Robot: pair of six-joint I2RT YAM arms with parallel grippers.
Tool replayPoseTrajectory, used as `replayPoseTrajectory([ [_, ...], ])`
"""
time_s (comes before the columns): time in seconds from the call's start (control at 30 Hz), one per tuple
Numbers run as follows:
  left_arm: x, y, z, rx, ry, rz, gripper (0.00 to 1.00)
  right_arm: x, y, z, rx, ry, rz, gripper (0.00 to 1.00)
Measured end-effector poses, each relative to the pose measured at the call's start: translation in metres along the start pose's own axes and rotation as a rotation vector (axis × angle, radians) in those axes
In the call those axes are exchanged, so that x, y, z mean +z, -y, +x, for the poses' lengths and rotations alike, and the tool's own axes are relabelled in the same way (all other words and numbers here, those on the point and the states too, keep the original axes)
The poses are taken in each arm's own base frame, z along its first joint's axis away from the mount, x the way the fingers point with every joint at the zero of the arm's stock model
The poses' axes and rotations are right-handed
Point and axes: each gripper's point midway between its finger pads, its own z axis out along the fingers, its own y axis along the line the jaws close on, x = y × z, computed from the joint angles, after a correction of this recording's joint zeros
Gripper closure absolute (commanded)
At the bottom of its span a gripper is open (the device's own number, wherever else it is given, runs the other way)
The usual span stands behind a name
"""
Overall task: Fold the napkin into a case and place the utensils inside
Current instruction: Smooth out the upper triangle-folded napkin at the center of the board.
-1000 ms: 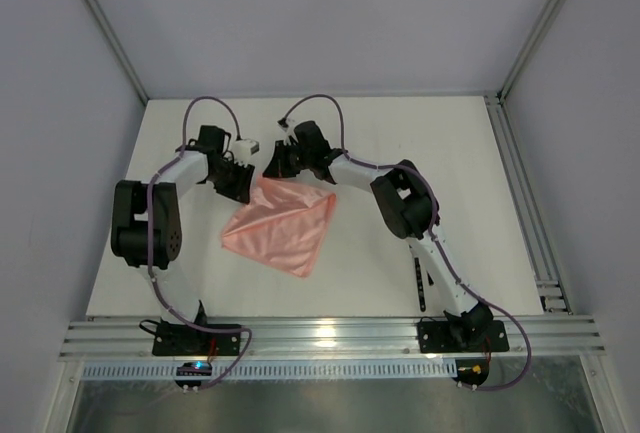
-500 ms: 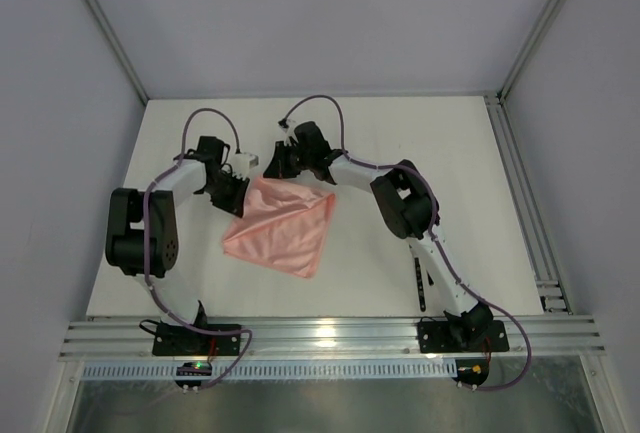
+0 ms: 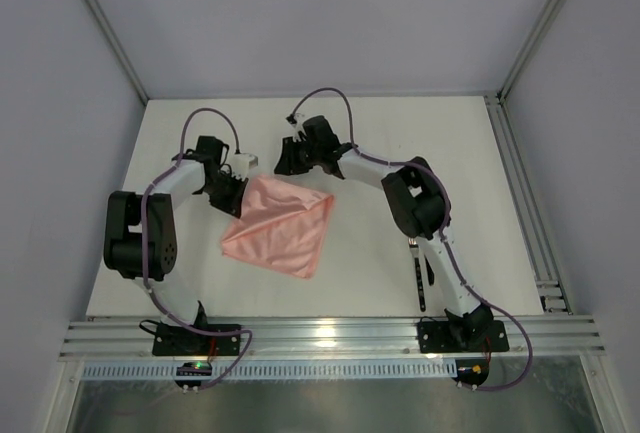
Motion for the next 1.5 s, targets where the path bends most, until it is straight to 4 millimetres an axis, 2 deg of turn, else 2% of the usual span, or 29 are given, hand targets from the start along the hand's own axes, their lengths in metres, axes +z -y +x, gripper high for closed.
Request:
replayPoseTrajectory([
  [0.07, 0.0, 0.001, 0.001, 0.0, -0.004, 0.002, 0.89, -0.003, 0.005, -0.002, 0.001, 0.003, 0.003, 0.68],
  [0.23, 0.0, 0.002, 0.005, -0.001, -0.015, 0.006, 0.84, -0.008, 0.016, 0.001, 0.02, -0.018, 0.014, 0.72],
  [0.5, -0.004, 0.003, 0.007, 0.0, -0.012, -0.001, 0.81, -0.005, 0.006, 0.021, 0.037, -0.089, -0.048, 0.71],
  [0.7, -0.008, 0.001, 0.007, -0.004, -0.007, -0.011, 0.8, -0.005, 0.002, 0.028, 0.042, -0.115, -0.085, 0.71],
  [0.77, -0.009, 0.0, 0.008, -0.008, -0.006, -0.013, 0.82, -0.005, 0.0, 0.03, 0.044, -0.121, -0.097, 0.7],
  [0.8, -0.009, 0.0, 0.009, -0.01, -0.007, -0.013, 0.85, -0.005, 0.0, 0.03, 0.045, -0.124, -0.102, 0.67],
  [1.0, -0.009, 0.001, 0.012, -0.015, -0.017, -0.008, 0.99, -0.005, -0.005, 0.033, 0.052, -0.138, -0.135, 0.67],
  [1.1, -0.009, 0.002, 0.013, -0.016, -0.02, -0.004, 1.0, -0.004, -0.006, 0.035, 0.057, -0.144, -0.144, 0.73],
  [1.23, -0.008, 0.004, 0.016, -0.019, -0.027, 0.003, 1.0, -0.001, -0.006, 0.038, 0.069, -0.153, -0.146, 0.96],
  [1.5, -0.008, 0.007, 0.02, -0.009, -0.038, 0.021, 1.0, 0.0, -0.001, 0.036, 0.11, -0.12, -0.109, 0.96],
])
